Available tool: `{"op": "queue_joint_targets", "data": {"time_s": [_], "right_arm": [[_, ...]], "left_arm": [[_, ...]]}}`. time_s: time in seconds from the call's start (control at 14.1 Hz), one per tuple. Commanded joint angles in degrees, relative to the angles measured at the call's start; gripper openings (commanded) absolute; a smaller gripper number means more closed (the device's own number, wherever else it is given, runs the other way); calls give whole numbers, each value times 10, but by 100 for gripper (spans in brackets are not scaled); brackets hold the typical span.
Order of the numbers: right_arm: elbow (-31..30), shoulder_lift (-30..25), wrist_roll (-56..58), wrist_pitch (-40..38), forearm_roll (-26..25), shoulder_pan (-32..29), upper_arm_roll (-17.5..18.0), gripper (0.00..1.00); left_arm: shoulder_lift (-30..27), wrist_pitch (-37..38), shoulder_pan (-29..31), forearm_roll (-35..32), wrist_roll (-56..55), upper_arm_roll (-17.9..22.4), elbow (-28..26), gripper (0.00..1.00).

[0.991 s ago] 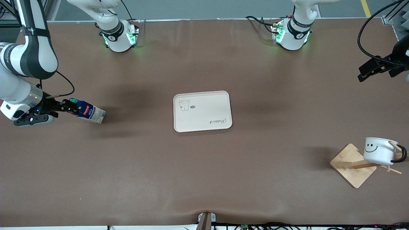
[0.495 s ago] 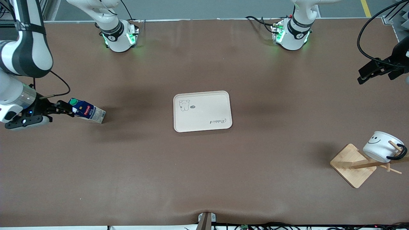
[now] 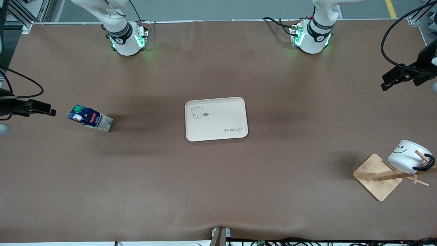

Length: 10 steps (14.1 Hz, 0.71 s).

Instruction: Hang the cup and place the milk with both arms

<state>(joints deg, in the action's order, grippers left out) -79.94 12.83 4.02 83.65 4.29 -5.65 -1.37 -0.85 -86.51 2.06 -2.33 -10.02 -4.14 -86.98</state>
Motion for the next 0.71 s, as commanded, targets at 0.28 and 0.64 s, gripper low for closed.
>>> {"op": "queue_joint_targets", "data": {"time_s": [0.28,0.64], "right_arm": [[-122,-167,-24,-31,-4,5,0,100],[-145,-194,-22,-12,-38,13,5,100]], "left_arm": [[-28,20,12,10,0,-2,-21,100],[-55,12,10,42,-4,-8,-49,100]]}}
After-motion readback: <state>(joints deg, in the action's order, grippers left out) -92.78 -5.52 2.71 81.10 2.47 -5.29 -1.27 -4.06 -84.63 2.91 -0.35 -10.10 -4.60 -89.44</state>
